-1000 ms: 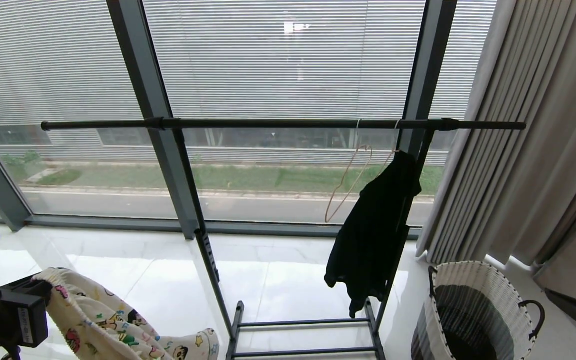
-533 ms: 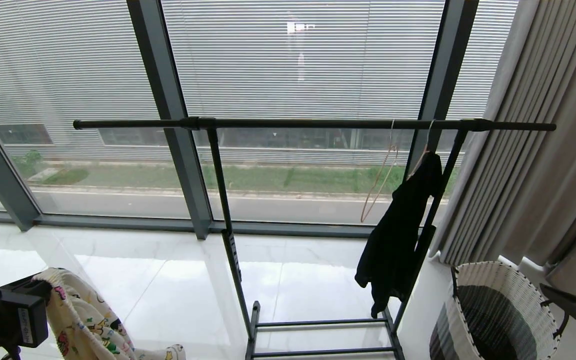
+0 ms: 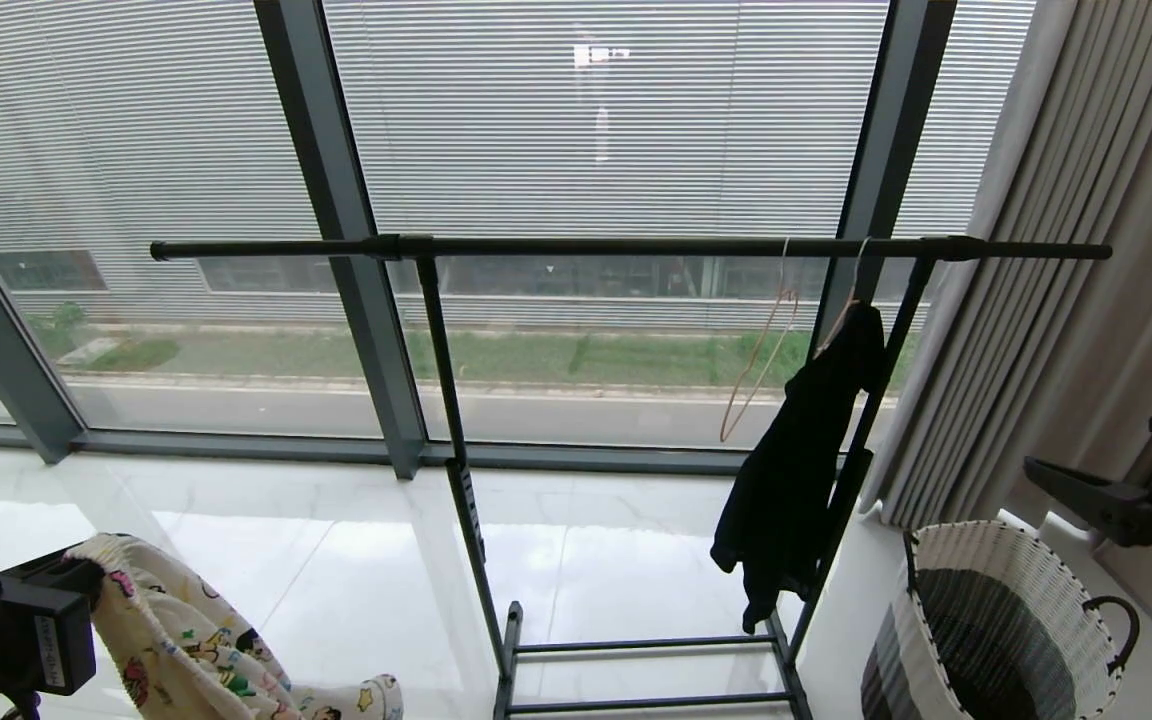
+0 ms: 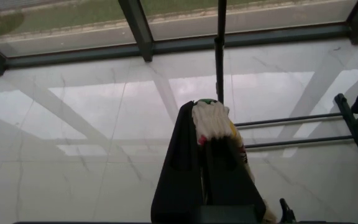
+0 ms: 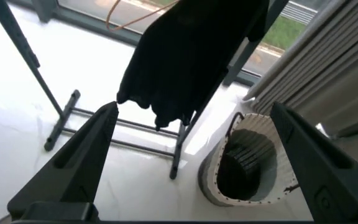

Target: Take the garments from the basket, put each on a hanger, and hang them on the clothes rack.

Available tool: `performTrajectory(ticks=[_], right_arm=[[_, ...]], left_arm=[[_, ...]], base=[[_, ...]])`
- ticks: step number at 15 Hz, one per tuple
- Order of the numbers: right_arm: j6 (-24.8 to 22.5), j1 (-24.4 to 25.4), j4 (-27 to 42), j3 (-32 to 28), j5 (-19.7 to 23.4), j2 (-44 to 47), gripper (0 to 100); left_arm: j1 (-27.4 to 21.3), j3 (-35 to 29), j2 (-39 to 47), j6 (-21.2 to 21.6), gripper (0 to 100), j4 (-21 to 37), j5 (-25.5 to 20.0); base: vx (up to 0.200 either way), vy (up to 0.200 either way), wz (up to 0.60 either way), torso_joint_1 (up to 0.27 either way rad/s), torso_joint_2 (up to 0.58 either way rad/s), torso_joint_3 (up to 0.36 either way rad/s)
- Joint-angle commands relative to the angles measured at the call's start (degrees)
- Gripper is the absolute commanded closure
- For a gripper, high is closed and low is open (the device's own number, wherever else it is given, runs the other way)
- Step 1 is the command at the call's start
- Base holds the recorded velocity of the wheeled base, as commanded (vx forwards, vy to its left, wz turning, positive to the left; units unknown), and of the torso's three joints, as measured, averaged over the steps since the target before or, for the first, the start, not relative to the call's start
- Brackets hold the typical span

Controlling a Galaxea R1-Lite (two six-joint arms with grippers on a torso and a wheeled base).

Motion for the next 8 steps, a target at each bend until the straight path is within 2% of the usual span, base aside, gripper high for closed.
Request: performTrajectory(ticks=[1, 3, 4, 6, 8], right_arm=[[5.3, 4.5, -7.5, -0.9, -0.2, 9.7, 0], [5.4, 7.4, -12.3, -1.0, -1.5, 15.1, 0], [5.2, 8.5, -13.3, -1.4, -3.6, 17.0, 0], [5.1, 9.1, -13.4, -2.2, -6.9, 19.2, 0], [5.2, 9.1, -13.4, -2.3, -7.5, 19.6, 0]], left_arm=[[0.0, -0.3, 0.1, 0.1, 100, 0.0, 0.0], [0.0, -0.3, 0.1, 0.1, 100, 0.0, 0.1], [0.0, -0.3, 0.1, 0.1, 100, 0.0, 0.2], [0.0, -0.3, -0.2, 0.2, 100, 0.0, 0.2], [-0.2, -0.3, -0.4, 0.2, 100, 0.0, 0.2]], base=[[0.0, 0.0, 0.0, 0.0, 0.0, 0.0], [0.0, 0.0, 0.0, 0.0, 0.0, 0.0], [0.0, 0.0, 0.0, 0.0, 0.0, 0.0], [0.0, 0.0, 0.0, 0.0, 0.0, 0.0], [0.0, 0.0, 0.0, 0.0, 0.0, 0.0]])
